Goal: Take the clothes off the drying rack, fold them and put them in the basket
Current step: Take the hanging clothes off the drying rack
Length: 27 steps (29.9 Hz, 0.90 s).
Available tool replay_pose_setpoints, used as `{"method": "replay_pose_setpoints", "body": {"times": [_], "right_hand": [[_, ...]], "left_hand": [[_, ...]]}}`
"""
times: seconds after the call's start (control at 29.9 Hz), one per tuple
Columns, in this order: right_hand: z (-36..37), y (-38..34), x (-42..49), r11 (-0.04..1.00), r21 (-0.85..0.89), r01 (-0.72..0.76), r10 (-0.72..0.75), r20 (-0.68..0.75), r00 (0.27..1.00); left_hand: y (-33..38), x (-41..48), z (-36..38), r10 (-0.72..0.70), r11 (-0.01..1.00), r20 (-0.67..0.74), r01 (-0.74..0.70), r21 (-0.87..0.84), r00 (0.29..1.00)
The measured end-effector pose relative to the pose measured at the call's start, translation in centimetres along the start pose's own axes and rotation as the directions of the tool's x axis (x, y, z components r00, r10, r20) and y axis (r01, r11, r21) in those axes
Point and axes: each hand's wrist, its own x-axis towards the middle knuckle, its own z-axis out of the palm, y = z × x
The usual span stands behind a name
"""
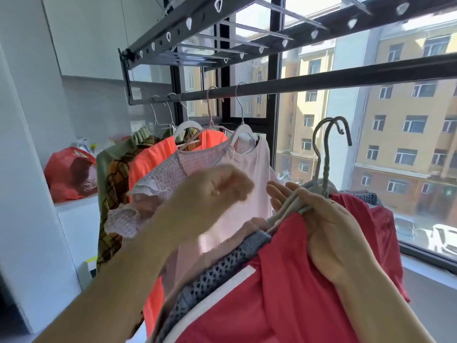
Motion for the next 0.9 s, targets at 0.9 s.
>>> {"method": "replay_pose_setpoints", "body": {"times": [0.9], "right_hand": [[0.4, 5.2, 10.7, 0.997, 0.074, -0.009, -0.002, 0.139, 0.99]], "left_hand": [[-9.3, 11.0, -9.0, -0.107, 0.957, 0.122, 0.136, -0.256, 0.987]]}}
